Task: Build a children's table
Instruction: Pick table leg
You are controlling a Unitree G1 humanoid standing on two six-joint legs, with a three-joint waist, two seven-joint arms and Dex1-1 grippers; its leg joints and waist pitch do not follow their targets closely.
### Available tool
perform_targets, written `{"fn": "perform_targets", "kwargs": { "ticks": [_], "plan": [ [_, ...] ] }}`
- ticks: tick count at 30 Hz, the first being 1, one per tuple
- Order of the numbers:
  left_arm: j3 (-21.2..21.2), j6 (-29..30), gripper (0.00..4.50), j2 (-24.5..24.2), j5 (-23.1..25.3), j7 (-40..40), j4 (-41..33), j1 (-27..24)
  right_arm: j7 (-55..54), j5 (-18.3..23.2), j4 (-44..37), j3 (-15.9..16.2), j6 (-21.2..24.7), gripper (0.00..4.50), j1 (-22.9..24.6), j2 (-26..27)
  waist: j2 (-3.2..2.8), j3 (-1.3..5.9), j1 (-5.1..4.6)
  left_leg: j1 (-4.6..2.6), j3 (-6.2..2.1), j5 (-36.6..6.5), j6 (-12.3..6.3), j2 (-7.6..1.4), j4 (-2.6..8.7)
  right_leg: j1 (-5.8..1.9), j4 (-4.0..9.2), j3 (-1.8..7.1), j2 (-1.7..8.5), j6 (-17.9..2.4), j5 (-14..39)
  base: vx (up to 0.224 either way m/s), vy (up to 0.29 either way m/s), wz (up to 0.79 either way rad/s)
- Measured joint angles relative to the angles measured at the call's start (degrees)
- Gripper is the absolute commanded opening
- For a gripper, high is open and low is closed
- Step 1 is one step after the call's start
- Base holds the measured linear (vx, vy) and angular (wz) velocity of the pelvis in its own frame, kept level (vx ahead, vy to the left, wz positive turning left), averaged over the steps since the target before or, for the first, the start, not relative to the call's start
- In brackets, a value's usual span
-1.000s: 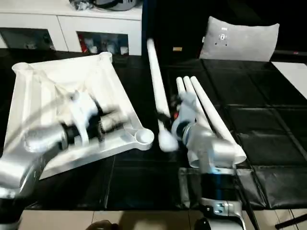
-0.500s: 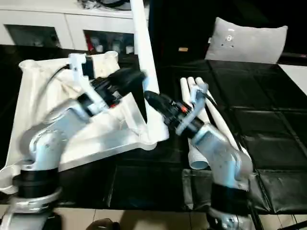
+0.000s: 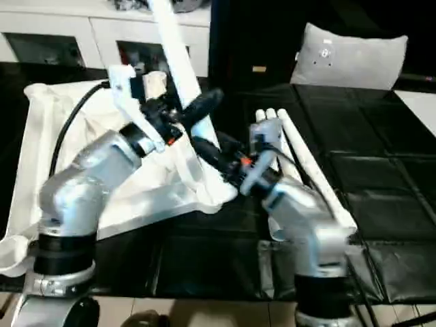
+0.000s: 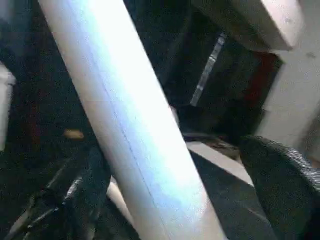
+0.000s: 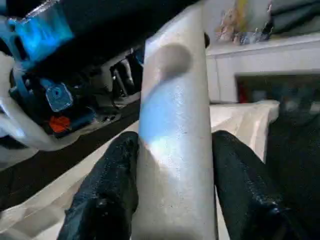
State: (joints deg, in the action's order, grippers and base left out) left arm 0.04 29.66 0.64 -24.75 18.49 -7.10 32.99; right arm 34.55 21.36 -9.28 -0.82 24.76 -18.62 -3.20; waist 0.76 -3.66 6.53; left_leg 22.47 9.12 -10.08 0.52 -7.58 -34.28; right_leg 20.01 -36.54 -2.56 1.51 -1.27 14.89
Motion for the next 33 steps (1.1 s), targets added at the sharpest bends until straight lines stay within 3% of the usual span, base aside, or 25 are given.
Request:
{"fn": "perform_targets", "kwargs": {
  "ticks": [5,14,23,33],
  "plan": [
    [-5.56,-10.96,3.58,-0.29,10.05,-3.76,2.61,-1.18,-4.05,-5.41,3.61,1.5,-8.42,1.84,-0.01,1.23,0.0,0.0,-0.13,0.18,0.0,-0.08,-0.14,0.0,-0.02,-0.01,0.36,0.01,0.0,0.23,-0.23,0.0,0.0,0.0],
    [-5.57,-15.76,2.82,0.85,12.23,-4.74,5.46,-1.21,-5.52,-8.04,6.78,3.05,-14.56,1.84,0.0,2.01,-0.01,0.0,-0.48,0.17,0.03,-0.11,-0.21,0.0,-0.04,-0.01,0.38,0.02,0.0,0.21,-0.27,0.0,0.0,0.0],
    [-5.17,-13.67,2.14,2.39,9.2,-3.35,5.8,-1.18,-5.56,-9.45,9.19,3.57,-17.12,1.84,0.01,1.29,-0.01,0.0,-0.69,0.18,0.04,-0.08,-0.25,0.0,-0.06,-0.01,0.37,0.02,0.01,0.17,-0.32,0.0,0.0,0.0],
    [-0.29,-4.64,1.8,3.87,-0.3,-2.61,3.13,-1.36,-5.32,-10.67,9.95,4.37,-19.36,1.84,0.12,0.18,-0.01,0.0,-1.09,0.17,0.05,-0.03,-0.33,0.0,-0.07,-0.02,0.35,0.01,0.01,0.15,-0.33,0.0,0.0,0.0]
  ]
}}
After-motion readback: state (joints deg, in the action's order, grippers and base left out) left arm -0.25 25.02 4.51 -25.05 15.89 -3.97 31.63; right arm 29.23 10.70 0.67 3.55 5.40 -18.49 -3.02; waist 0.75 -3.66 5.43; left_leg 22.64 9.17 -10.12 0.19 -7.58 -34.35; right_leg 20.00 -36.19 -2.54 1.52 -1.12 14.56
